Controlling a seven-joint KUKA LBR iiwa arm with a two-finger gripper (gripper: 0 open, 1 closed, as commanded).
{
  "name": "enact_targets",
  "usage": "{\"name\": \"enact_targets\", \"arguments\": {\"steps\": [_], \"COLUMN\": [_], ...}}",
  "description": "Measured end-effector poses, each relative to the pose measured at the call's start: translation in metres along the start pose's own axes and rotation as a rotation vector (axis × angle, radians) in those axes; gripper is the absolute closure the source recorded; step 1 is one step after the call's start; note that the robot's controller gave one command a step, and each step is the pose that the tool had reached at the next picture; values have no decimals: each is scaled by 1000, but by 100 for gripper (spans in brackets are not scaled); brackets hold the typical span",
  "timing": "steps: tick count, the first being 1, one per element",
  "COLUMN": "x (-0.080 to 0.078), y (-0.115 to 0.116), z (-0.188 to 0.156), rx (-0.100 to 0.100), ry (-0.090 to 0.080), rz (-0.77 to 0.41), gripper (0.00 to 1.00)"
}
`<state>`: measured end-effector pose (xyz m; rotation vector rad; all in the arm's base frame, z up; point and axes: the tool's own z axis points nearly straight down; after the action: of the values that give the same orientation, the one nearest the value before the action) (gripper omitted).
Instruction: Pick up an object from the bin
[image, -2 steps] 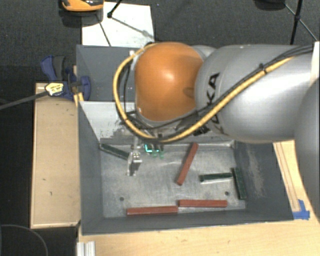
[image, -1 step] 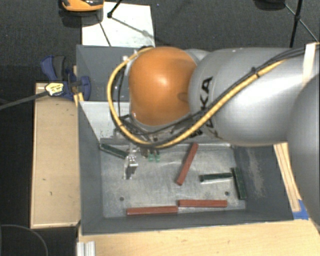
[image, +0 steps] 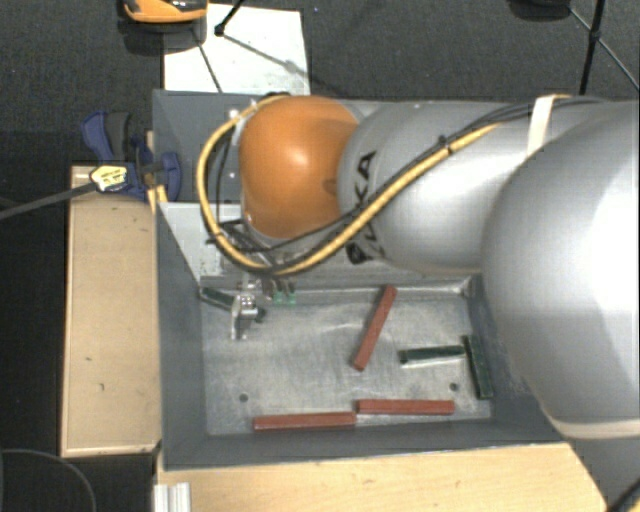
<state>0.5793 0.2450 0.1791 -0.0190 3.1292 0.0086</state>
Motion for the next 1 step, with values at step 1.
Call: {"name": "enact_targets", "arguments": {"steps": [1], "x": [7], "y": [-65], "z": [63], "rx": [4], "ry": [10], "rz": [-77], "gripper": [0]}}
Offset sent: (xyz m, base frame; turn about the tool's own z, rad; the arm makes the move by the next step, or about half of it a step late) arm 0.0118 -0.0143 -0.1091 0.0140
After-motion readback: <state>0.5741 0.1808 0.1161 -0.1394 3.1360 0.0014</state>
